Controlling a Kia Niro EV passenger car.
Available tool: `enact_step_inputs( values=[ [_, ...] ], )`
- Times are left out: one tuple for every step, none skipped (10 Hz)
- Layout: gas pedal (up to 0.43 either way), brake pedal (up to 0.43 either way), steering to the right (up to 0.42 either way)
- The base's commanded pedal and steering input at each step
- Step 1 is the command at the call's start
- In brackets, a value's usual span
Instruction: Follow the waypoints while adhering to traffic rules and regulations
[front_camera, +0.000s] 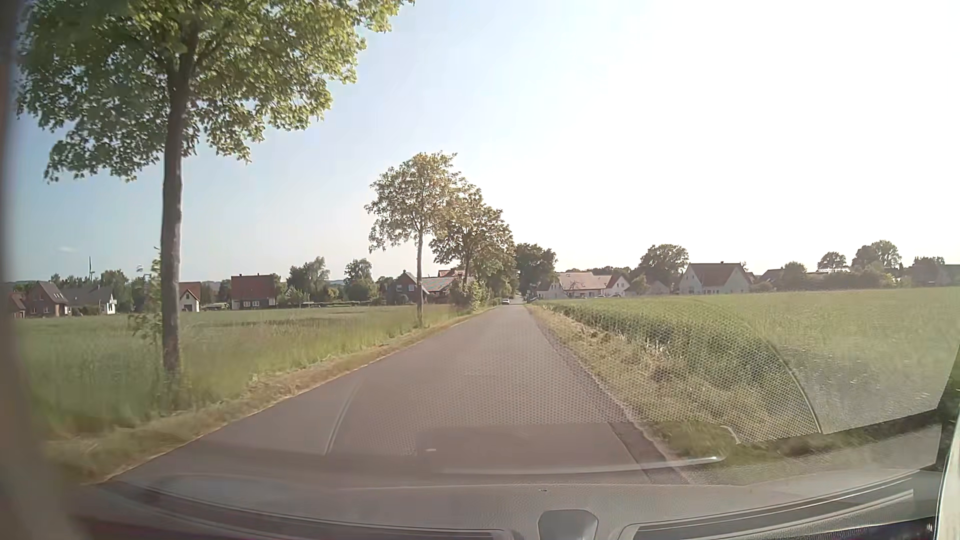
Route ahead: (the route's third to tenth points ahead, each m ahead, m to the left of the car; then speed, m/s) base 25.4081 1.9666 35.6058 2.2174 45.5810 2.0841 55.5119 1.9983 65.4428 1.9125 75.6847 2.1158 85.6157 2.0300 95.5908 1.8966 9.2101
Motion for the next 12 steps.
enact_step_inputs(
  values=[
    [0.177,0.006,-0.002],
    [0.177,0.006,-0.002],
    [0.177,0.006,-0.002],
    [0.177,0.006,-0.002],
    [0.177,0.006,-0.002],
    [0.177,0.006,-0.002],
    [0.177,0.006,-0.002],
    [0.177,0.006,-0.002],
    [0.177,0.006,-0.002],
    [0.177,0.006,-0.001],
    [0.169,0.006,0.000],
    [0.169,0.006,0.001]
  ],
)
